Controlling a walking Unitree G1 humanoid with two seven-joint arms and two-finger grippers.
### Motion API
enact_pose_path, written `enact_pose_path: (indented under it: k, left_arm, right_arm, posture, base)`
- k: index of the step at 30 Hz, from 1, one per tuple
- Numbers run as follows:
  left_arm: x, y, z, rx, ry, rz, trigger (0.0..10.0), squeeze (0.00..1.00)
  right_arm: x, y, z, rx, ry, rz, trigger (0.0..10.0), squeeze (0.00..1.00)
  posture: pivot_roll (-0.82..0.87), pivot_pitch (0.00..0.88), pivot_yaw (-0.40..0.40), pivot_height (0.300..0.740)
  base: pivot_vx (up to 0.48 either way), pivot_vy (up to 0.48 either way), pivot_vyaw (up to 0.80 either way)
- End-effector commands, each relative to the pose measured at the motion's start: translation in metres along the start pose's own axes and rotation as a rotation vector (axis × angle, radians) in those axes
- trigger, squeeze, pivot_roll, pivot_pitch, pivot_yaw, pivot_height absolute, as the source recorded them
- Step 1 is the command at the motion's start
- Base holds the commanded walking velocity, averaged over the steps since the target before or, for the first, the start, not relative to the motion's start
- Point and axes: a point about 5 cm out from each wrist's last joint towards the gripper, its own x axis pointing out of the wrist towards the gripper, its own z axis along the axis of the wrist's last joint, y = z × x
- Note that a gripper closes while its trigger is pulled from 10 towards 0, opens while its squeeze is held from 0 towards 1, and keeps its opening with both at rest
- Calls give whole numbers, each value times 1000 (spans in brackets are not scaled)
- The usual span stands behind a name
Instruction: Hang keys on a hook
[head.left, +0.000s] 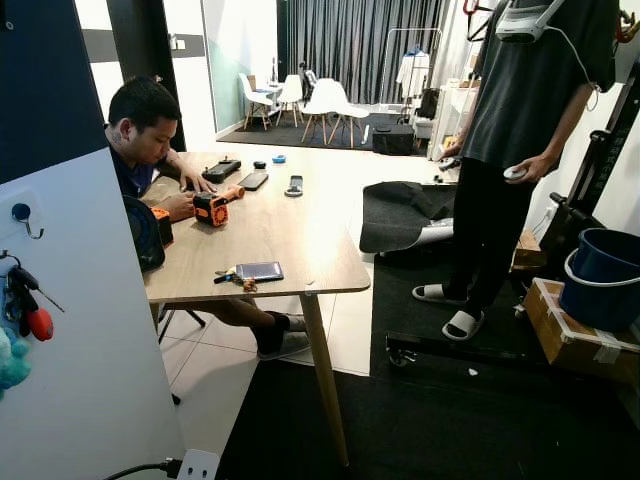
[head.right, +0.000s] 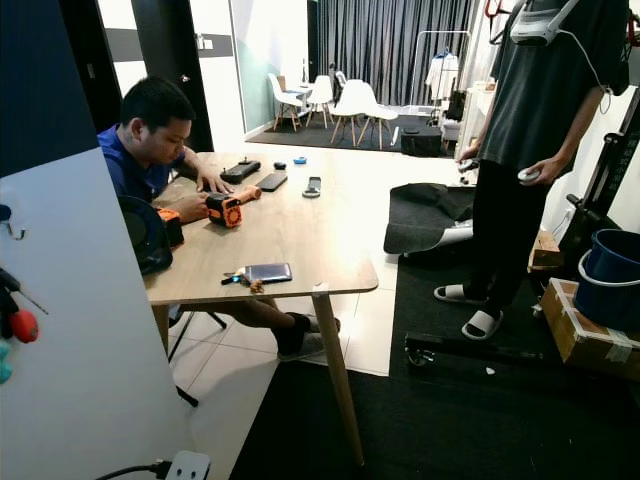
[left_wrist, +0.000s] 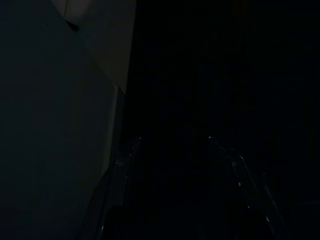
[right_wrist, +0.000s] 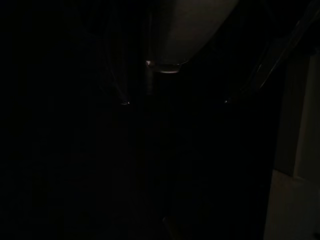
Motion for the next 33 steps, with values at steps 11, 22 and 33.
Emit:
enact_pose_path:
  k: [11, 22, 33]
  left_arm:
    - [0, -5, -1, -33, 10, -15, 10000, 0]
    - [1, -4, 0, -35, 9, -17, 10000, 0]
    - [1, -4, 0, -36, 11, -19, 10000, 0]
  right_arm:
    - [0, 1, -1, 1, 11, -3, 10000, 0]
    - [1, 1, 1, 2, 8, -3, 10000, 0]
    - [1, 2, 1, 2, 7, -2, 10000, 0]
  posture:
    - [70, 20, 4, 740]
    - [72, 19, 3, 740]
    - [73, 19, 5, 740]
  base:
    - [0, 0, 0]
    - [0, 0, 0]
    - [0, 0, 0]
